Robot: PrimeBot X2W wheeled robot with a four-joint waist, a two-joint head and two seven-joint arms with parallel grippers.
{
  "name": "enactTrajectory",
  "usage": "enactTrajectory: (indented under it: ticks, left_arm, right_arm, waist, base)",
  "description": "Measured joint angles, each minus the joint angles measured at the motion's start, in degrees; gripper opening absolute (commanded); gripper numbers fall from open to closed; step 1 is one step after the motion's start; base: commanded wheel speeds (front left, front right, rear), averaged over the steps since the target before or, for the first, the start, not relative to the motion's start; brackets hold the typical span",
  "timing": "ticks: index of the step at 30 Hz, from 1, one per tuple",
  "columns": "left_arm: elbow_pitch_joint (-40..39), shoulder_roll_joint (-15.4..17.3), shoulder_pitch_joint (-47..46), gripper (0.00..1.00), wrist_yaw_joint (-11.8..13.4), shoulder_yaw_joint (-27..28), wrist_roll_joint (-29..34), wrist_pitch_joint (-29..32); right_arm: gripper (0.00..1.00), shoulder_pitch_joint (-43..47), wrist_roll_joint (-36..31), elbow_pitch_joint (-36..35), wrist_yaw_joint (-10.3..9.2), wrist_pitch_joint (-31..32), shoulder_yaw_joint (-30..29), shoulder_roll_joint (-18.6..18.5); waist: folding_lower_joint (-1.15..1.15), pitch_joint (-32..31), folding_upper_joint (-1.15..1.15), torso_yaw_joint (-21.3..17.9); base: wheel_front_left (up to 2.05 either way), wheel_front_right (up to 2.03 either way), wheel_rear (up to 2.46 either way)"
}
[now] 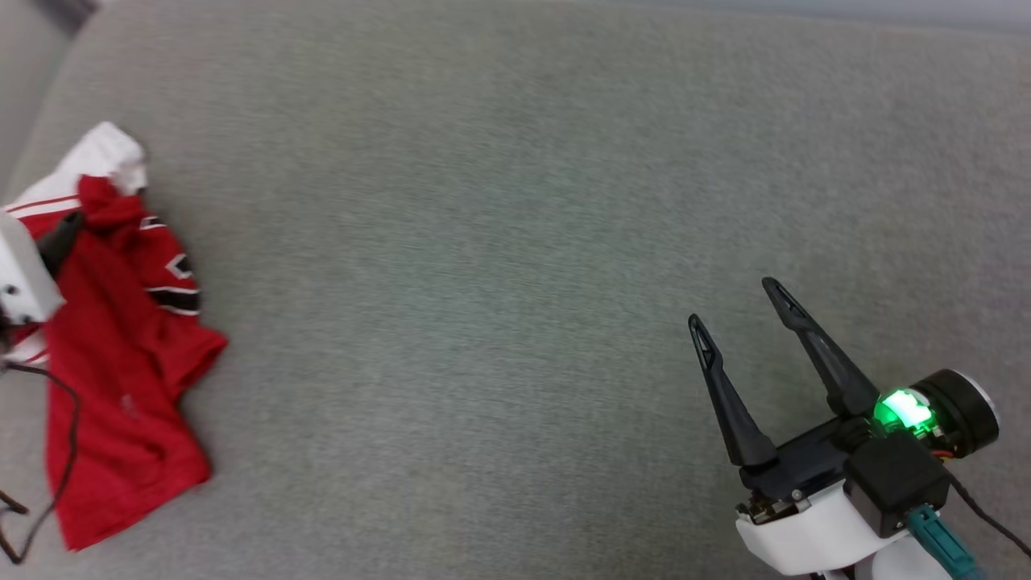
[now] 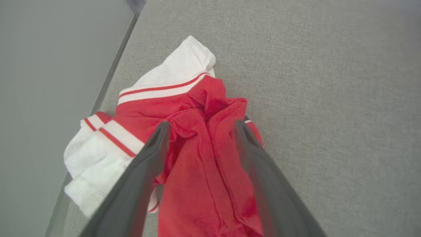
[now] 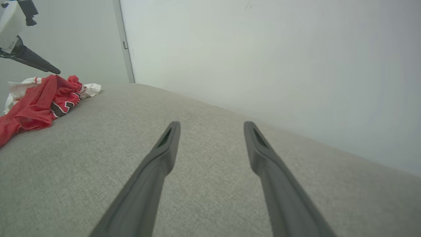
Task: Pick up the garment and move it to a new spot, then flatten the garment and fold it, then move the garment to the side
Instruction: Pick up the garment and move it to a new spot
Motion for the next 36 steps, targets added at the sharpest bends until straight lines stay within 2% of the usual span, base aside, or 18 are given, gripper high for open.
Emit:
enactTrajectory:
  ticks: [5, 11, 12, 13, 14, 15, 21, 28, 34, 35, 36]
  left_arm:
    - [2.94, 4.57, -2.71, 1.00, 0.00, -0.49, -4.76, 10.13]
    - [5.79, 5.42, -2.53, 1.00, 0.18, -2.01, -5.84, 15.36]
    - [6.01, 5.42, -2.50, 0.72, 0.36, -2.08, -5.84, 15.44]
    - [6.21, 5.42, -2.42, 0.35, 0.43, -2.16, -5.87, 15.69]
    - [6.38, 5.38, -2.40, 0.35, 0.43, -2.18, -5.99, 15.79]
    - [6.48, 5.22, -2.39, 0.00, 0.43, -2.19, -6.04, 15.62]
    - [7.68, 4.39, -1.71, 0.00, 0.43, -1.89, -5.92, 10.06]
    - [4.68, 4.00, -3.38, 0.00, 0.10, -2.57, -5.32, -0.15]
    - [-3.59, 2.60, -3.80, 0.00, 0.08, -6.65, -6.82, -6.61]
    - [-8.09, 1.72, -3.66, 0.00, 0.08, -8.86, -7.43, -9.47]
    - [-9.33, 1.13, -3.57, 0.00, 0.08, -9.51, -7.64, -10.26]
  right_arm:
    - [1.00, -0.69, -0.07, -0.14, 0.00, 0.00, 0.25, 0.25]
    - [1.00, -1.50, -0.27, -0.13, 0.00, 0.00, 0.79, 0.86]
    - [1.00, -1.71, -0.43, -0.09, 0.00, 0.00, 0.85, 0.91]
    - [1.00, -1.99, -0.49, 0.00, 0.00, 0.00, 0.96, 0.98]
    - [1.00, -2.14, -0.52, 0.08, 0.00, 0.00, 1.05, 1.03]
    - [1.00, -2.14, -0.55, 0.27, 0.00, 0.00, 1.11, 1.05]
    - [1.00, -2.07, -0.55, 1.60, 0.00, 0.00, 1.29, 1.15]
    - [1.00, -0.43, -0.01, 3.00, 0.00, 0.00, 0.31, 1.25]
    - [1.00, 2.26, 0.58, 4.22, 0.00, 0.00, -1.19, 1.86]
    - [1.00, 3.14, 1.03, 4.69, 0.00, 0.00, -1.87, 2.38]
    - [1.00, 3.44, 1.03, 4.77, 0.00, 0.00, -2.15, 2.55]
  waist:
    - [-0.01, 3.43, 0.00, -3.74]
    - [-0.01, 6.83, 0.00, -6.86]
    - [-0.01, 7.06, 0.00, -7.00]
    - [-0.01, 7.20, 0.00, -7.12]
    - [-0.01, 7.24, 0.00, -7.18]
    - [-0.01, 7.16, 0.00, -7.18]
    - [-0.01, 4.98, 0.00, -6.80]
    - [-0.02, -0.87, 0.00, -6.02]
    - [-0.02, -7.39, 0.00, -5.14]
    - [-0.03, -10.61, 0.00, -4.91]
    - [-0.03, -11.60, 0.00, -4.91]
  base:
    - [0.00, 0.00, 0.00]
    - [0.00, 0.00, 0.00]
    - [0.00, 0.00, 0.00]
    - [0.00, 0.00, 0.00]
    - [0.00, 0.00, 0.00]
    - [0.00, 0.00, 0.00]
    - [0.00, 0.00, 0.00]
    - [0.00, 0.00, 0.00]
    - [0.00, 0.00, 0.00]
    - [0.00, 0.00, 0.00]
    - [0.00, 0.00, 0.00]
